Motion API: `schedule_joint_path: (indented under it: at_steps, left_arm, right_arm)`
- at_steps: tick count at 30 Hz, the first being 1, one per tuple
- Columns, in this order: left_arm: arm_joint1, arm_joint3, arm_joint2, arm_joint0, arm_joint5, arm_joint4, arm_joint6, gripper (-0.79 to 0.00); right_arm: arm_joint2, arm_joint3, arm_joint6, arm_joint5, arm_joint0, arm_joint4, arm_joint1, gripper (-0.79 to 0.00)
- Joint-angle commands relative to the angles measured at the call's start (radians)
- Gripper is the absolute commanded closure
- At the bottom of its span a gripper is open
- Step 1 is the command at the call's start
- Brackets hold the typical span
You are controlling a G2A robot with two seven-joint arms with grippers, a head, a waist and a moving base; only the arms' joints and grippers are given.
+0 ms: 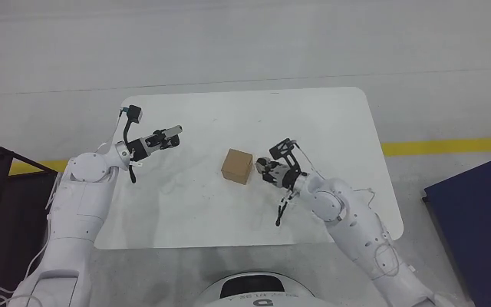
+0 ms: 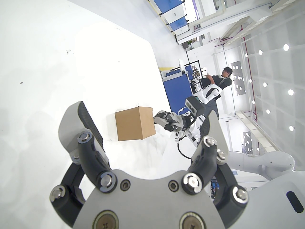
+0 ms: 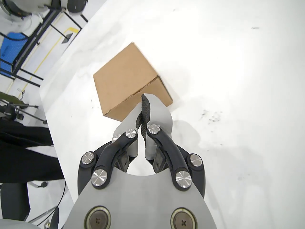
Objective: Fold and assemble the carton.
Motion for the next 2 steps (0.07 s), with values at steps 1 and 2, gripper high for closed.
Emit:
schedule_joint_path:
  at_steps: [1, 2]
  left_arm:
    - [0.0, 0.0, 0.0, 0.0, 0.0, 0.0, 0.0, -0.785]
    - [0.0, 0.0, 0.0, 0.0, 0.0, 0.0, 0.0, -0.785]
  right_arm:
    - [0.0, 0.0, 0.0, 0.0, 0.0, 0.0, 0.0, -0.01]
    - [0.02, -0.007, -0.026, -0.005, -0.01, 0.002, 0.002, -0.018]
